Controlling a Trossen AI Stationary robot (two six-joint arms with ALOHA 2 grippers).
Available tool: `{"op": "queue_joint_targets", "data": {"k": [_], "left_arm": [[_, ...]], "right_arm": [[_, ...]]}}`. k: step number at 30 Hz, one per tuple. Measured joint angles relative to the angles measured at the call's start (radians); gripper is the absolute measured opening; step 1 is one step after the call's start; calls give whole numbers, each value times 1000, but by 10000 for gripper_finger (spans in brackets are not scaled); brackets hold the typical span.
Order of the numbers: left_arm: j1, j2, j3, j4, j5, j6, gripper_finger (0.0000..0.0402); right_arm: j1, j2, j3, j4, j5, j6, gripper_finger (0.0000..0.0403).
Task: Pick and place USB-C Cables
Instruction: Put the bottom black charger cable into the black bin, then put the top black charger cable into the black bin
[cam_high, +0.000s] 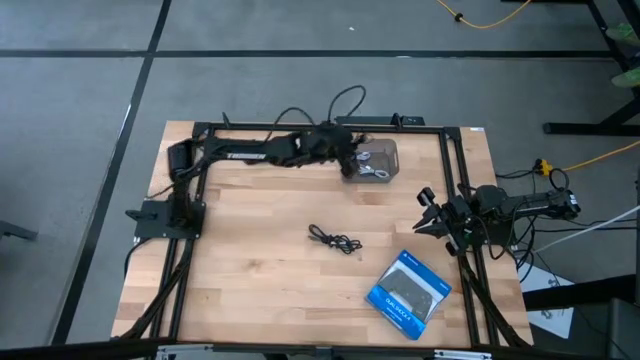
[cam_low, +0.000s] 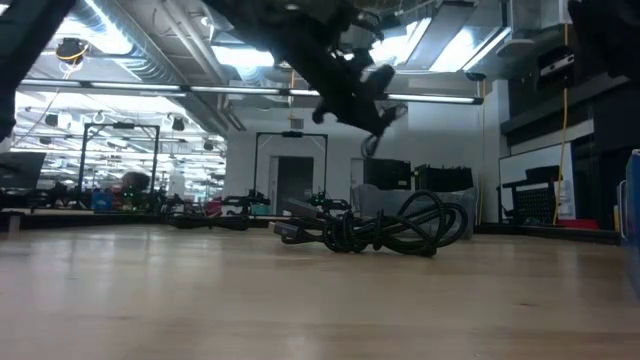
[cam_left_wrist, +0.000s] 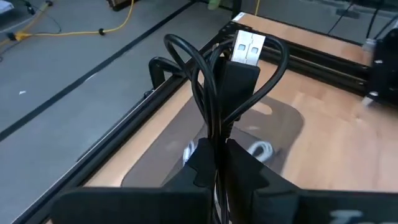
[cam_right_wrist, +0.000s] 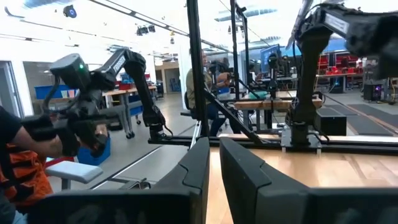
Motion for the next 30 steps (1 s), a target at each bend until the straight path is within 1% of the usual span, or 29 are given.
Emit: {"op": "queue_joint_targets", "data": {"k": [3, 5, 8, 11, 14, 16, 21, 23, 26, 30], "left_arm": [[15, 103, 107, -9, 50, 42, 7], [17, 181, 203, -44, 81, 85, 7], [17, 279, 365, -209, 83, 120, 6], [17, 352, 513, -401, 52, 145, 6], [18, 390, 604, -488, 43, 183, 6], [18, 398, 621, -493, 43, 188, 15], [16, 399, 621, -524, 53, 183, 63], [17, 399, 621, -534, 53, 183, 77], [17, 399, 621, -541, 53, 182, 87], [17, 399, 621, -542, 51, 182, 90]], "right_arm": [[0, 0, 0, 5, 0, -3, 45], [0, 0, 0, 7, 0, 1, 45], [0, 0, 0, 7, 0, 7, 45], [0, 0, 0, 6, 0, 28, 45], [0, 0, 0, 5, 0, 27, 45], [0, 0, 0, 5, 0, 27, 45], [0, 0, 0, 1, 0, 30, 45], [0, 0, 0, 1, -1, 30, 45], [0, 0, 0, 1, -1, 31, 45], [0, 0, 0, 1, -1, 32, 45]]}}
